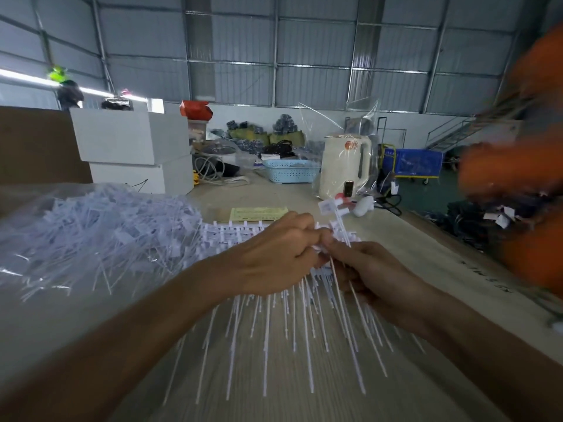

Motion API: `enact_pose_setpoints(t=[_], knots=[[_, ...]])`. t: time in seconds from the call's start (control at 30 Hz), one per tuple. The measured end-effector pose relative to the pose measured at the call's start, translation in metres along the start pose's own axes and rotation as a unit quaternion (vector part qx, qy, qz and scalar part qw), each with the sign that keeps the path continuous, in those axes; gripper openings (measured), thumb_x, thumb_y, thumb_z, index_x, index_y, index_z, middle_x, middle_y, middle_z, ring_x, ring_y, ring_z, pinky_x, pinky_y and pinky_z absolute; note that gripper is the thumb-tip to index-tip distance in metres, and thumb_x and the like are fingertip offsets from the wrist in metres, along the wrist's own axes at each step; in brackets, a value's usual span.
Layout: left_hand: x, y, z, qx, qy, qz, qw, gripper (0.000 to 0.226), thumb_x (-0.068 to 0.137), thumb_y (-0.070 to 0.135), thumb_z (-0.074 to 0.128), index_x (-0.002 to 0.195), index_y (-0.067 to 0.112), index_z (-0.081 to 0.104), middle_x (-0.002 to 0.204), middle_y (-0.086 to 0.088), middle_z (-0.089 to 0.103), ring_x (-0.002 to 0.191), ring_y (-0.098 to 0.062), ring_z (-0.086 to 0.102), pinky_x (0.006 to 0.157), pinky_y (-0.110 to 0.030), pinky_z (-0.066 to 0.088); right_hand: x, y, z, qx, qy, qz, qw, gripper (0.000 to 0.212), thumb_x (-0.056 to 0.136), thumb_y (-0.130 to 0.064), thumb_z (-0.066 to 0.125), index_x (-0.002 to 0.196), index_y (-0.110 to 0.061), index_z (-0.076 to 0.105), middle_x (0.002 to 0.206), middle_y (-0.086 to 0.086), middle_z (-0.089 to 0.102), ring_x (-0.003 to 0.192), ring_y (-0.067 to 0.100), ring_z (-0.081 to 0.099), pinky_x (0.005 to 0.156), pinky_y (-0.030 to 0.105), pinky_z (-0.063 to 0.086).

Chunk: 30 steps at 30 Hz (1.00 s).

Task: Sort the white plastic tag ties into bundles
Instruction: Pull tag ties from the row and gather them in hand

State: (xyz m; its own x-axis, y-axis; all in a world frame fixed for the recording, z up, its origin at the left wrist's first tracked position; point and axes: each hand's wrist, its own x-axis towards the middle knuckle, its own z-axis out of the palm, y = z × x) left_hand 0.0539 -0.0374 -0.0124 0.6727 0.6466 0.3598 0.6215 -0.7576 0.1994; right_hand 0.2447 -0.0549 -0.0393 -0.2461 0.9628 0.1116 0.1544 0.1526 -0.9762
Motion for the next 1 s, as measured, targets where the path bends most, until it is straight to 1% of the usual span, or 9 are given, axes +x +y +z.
enact_pose_setpoints(t=[0.07, 0.17, 0.23, 0.3, 0.4, 0.5, 0.7, 0.87, 1.0], knots=[[0.001, -0.001, 0.000, -0.020, -0.023, -0.007, 1.000, 0.030, 0.093, 0.021, 0.032, 0.110, 0.027, 0.056, 0.098, 0.001, 0.044, 0.099, -0.014, 0.038, 0.087, -0.031, 0.035, -0.002, 0.001, 0.002, 0.028, 0.010, 0.008, 1.000, 0.038, 0.088, -0.054, 0.064, 0.069, -0.021, 0.073, 0.050, -0.008, 0.042, 0.042, 0.007, 0.036, 0.043, 0.023, 0.025], [0.000, -0.005, -0.005, -0.098, -0.027, -0.032, 0.994, 0.060, 0.093, 0.027, 0.034, 0.153, 0.025, 0.037, 0.128, -0.004, 0.049, 0.109, 0.000, 0.040, 0.088, -0.012, 0.031, 0.000, 0.001, 0.005, 0.081, 0.036, 0.022, 0.996, 0.030, 0.092, -0.040, 0.065, 0.073, -0.018, 0.070, 0.049, -0.008, 0.041, 0.040, 0.008, 0.036, 0.037, 0.020, 0.027], [-0.001, -0.012, -0.009, -0.137, -0.011, -0.039, 0.990, 0.063, 0.093, 0.035, 0.038, 0.156, 0.037, 0.027, 0.149, 0.003, 0.044, 0.109, 0.014, 0.043, 0.089, -0.003, 0.032, 0.003, 0.000, 0.002, 0.118, 0.079, 0.045, 0.989, 0.028, 0.093, -0.034, 0.066, 0.073, -0.015, 0.068, 0.049, -0.006, 0.039, 0.041, 0.011, 0.035, 0.036, 0.022, 0.026], [-0.002, -0.018, -0.012, -0.109, -0.002, -0.037, 0.993, 0.063, 0.094, 0.037, 0.049, 0.154, 0.042, 0.028, 0.153, 0.007, 0.042, 0.100, 0.016, 0.054, 0.086, -0.013, 0.043, 0.005, -0.001, -0.001, 0.164, 0.105, 0.059, 0.979, 0.028, 0.095, -0.031, 0.064, 0.074, -0.013, 0.065, 0.049, -0.006, 0.036, 0.039, 0.011, 0.032, 0.034, 0.023, 0.025], [-0.002, -0.020, -0.006, -0.001, 0.010, -0.033, 0.999, 0.056, 0.096, 0.036, 0.060, 0.148, 0.031, 0.039, 0.144, 0.006, 0.050, 0.099, 0.013, 0.054, 0.088, -0.026, 0.049, 0.006, 0.000, -0.001, 0.181, 0.111, 0.065, 0.975, 0.026, 0.094, -0.030, 0.064, 0.075, -0.012, 0.062, 0.050, -0.005, 0.035, 0.039, 0.011, 0.034, 0.035, 0.023, 0.028], [0.001, -0.015, 0.004, 0.116, 0.070, 0.003, 0.991, 0.036, 0.100, 0.033, 0.053, 0.132, 0.016, 0.057, 0.119, -0.001, 0.060, 0.106, -0.019, 0.056, 0.088, -0.040, 0.050, 0.006, 0.002, 0.004, 0.162, 0.092, 0.057, 0.981, 0.027, 0.093, -0.034, 0.065, 0.076, -0.013, 0.061, 0.052, -0.004, 0.035, 0.041, 0.012, 0.034, 0.038, 0.026, 0.024], [-0.004, 0.002, 0.005, 0.277, 0.138, 0.101, 0.945, 0.021, 0.098, 0.021, 0.055, 0.110, 0.010, 0.068, 0.091, -0.006, 0.067, 0.081, -0.028, 0.064, 0.068, -0.038, 0.052, 0.000, -0.002, 0.003, 0.058, 0.051, 0.015, 0.997, 0.039, 0.093, -0.048, 0.063, 0.070, -0.017, 0.061, 0.051, -0.003, 0.043, 0.044, 0.012, 0.033, 0.042, 0.025, 0.021], [-0.004, 0.000, 0.005, 0.263, 0.129, 0.096, 0.951, 0.019, 0.092, 0.009, 0.054, 0.106, 0.011, 0.067, 0.085, -0.005, 0.064, 0.075, -0.026, 0.060, 0.063, -0.033, 0.045, -0.001, -0.001, -0.002, -0.076, 0.061, -0.044, 0.994, 0.049, 0.093, -0.058, 0.055, 0.063, -0.019, 0.053, 0.055, 0.000, 0.043, 0.046, 0.013, 0.035, 0.043, 0.022, 0.029], [-0.001, -0.006, 0.006, 0.164, 0.089, 0.051, 0.981, 0.019, 0.103, 0.024, 0.048, 0.103, 0.018, 0.067, 0.088, 0.002, 0.064, 0.080, -0.022, 0.060, 0.069, -0.034, 0.049, 0.001, 0.001, -0.003, -0.146, 0.044, -0.137, 0.979, 0.044, 0.098, -0.044, 0.052, 0.056, -0.031, 0.056, 0.053, -0.009, 0.041, 0.046, 0.005, 0.036, 0.049, 0.019, 0.031]])
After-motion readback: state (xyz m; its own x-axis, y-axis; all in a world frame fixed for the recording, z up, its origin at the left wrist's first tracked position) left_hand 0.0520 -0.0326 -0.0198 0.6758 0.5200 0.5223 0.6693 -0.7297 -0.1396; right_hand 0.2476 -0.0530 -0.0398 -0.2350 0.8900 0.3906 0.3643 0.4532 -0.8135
